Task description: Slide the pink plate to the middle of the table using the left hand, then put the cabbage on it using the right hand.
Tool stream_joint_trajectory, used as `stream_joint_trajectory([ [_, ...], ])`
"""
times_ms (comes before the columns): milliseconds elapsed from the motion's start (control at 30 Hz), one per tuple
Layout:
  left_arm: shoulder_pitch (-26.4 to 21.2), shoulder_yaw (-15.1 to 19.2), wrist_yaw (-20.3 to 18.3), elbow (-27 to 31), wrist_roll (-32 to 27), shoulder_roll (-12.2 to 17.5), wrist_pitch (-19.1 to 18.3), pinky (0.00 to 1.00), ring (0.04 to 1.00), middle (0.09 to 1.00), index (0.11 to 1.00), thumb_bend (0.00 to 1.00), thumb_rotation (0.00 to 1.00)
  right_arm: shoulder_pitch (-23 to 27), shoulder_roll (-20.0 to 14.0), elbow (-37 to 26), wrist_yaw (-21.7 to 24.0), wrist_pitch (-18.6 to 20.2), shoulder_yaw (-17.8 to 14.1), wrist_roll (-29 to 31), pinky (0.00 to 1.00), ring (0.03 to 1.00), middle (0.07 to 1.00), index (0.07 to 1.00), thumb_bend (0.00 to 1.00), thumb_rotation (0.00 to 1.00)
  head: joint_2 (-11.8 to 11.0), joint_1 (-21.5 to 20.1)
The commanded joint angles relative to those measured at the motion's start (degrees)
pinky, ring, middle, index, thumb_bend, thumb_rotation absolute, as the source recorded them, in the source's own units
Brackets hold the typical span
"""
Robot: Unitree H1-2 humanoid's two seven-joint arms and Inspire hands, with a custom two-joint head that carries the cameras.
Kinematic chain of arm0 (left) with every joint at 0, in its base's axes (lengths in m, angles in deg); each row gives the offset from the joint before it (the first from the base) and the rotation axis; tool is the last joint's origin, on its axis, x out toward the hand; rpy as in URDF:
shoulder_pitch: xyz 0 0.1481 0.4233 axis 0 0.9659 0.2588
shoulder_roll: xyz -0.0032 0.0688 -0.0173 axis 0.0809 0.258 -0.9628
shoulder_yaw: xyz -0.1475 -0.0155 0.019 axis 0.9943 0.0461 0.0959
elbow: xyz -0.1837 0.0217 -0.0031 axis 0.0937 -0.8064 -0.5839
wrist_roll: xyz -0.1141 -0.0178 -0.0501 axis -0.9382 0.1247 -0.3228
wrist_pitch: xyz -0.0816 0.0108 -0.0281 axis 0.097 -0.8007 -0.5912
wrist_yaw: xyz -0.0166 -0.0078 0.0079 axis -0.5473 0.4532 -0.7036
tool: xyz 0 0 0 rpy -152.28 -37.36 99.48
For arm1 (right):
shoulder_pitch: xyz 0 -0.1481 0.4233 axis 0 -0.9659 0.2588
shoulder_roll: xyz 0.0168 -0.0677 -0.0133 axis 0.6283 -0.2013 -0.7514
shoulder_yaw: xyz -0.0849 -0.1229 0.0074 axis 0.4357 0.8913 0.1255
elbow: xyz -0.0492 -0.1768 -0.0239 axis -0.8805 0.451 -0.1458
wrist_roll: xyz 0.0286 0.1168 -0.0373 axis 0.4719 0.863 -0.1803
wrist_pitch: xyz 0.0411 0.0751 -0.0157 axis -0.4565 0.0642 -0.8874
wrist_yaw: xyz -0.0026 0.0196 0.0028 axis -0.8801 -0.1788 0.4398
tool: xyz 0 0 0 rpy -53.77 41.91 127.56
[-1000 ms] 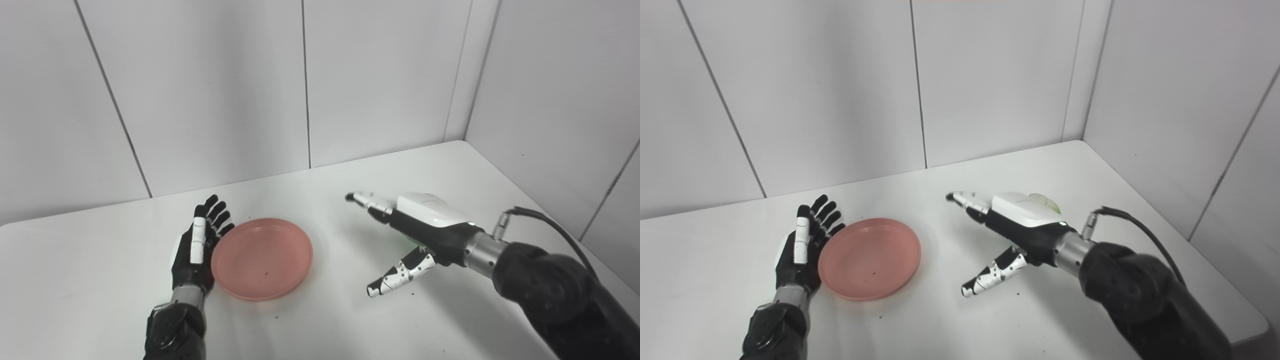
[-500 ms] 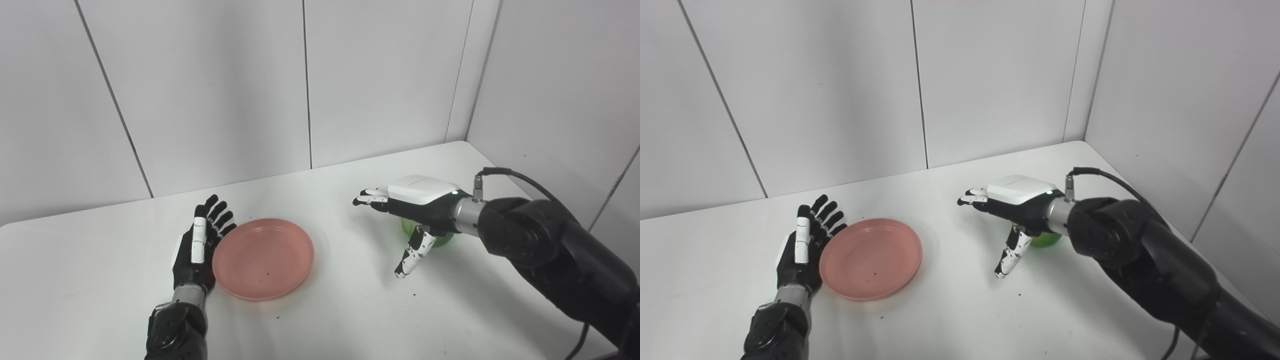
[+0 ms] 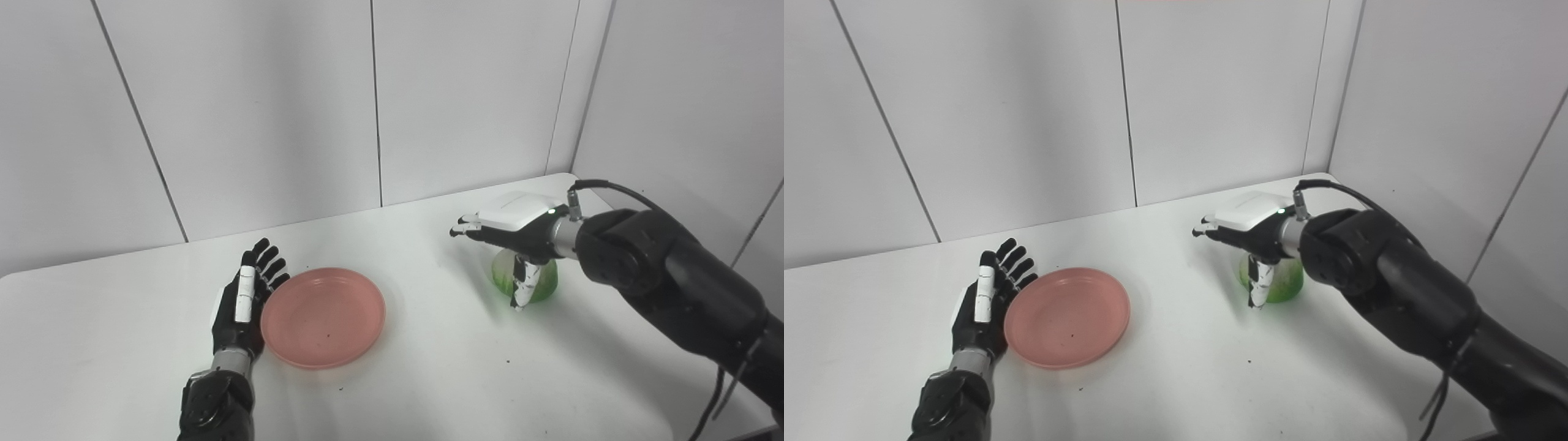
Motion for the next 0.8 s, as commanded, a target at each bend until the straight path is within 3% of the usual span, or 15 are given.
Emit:
stream_joint_trajectory([
  [0,1.09,0.23,-0.37,-1.41,-0.68,-0.19,-0.68,0.83,0.876,0.894,0.856,0.93,0.84,3.34,-1.7,0.05,-0.03,-1.37,-1.62,-0.83,0.82,0.939,0.978,0.941,1.0,0.0,-0.06,0.03],
  [233,1.26,0.38,-0.54,-0.97,-0.56,-0.02,-0.81,0.84,0.882,0.898,0.855,0.93,0.84,4.28,-1.02,3.94,-0.34,-1.18,-1.38,-3.0,0.82,0.922,0.971,0.945,1.0,0.0,-0.42,-0.27],
  [767,1.02,0.75,-1.19,-1.4,-0.61,0.58,-0.7,0.83,0.877,0.901,0.859,0.93,0.82,9.65,0.6,15.4,1.67,-1.83,1.62,-4.92,0.66,0.875,0.955,0.953,1.0,0.08,-0.01,-1.26],
])
